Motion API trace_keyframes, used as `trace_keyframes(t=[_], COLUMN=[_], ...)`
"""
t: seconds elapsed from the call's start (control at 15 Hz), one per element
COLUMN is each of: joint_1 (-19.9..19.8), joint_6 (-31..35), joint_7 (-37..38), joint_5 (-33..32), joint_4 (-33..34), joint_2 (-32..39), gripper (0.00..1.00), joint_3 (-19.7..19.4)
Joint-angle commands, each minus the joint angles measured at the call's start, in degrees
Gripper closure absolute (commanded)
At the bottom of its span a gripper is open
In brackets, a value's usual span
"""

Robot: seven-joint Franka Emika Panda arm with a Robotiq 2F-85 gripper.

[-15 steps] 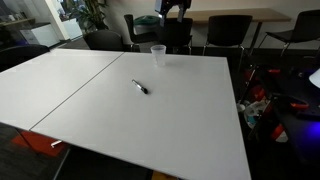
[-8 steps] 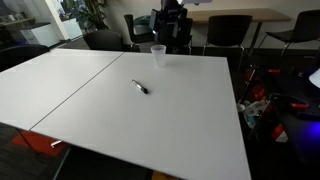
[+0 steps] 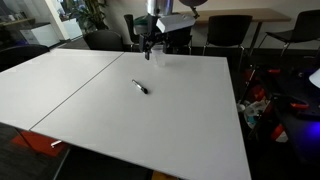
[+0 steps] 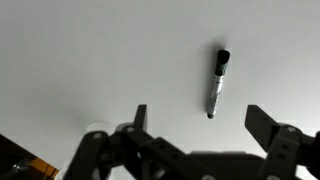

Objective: Put the marker into the plastic cup.

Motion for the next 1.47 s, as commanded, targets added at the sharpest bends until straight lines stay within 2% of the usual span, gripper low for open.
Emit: trace_keyframes(t=[0.0, 0.33, 0.8, 1.4], joint_1=[2.4, 2.8, 1.6, 2.2], joint_6=[-1.0, -0.8, -6.0, -14.5], joint_7=[-0.4, -0.6, -0.9, -0.1], joint_5=[1.9, 6.0, 13.5, 13.4], joint_4=[9.7, 20.2, 31.8, 41.0], joint_2=[8.2, 17.7, 27.0, 33.4], gripper=[0.0, 0.0, 0.0, 0.0], joint_3=[-2.1, -2.5, -1.2, -2.1])
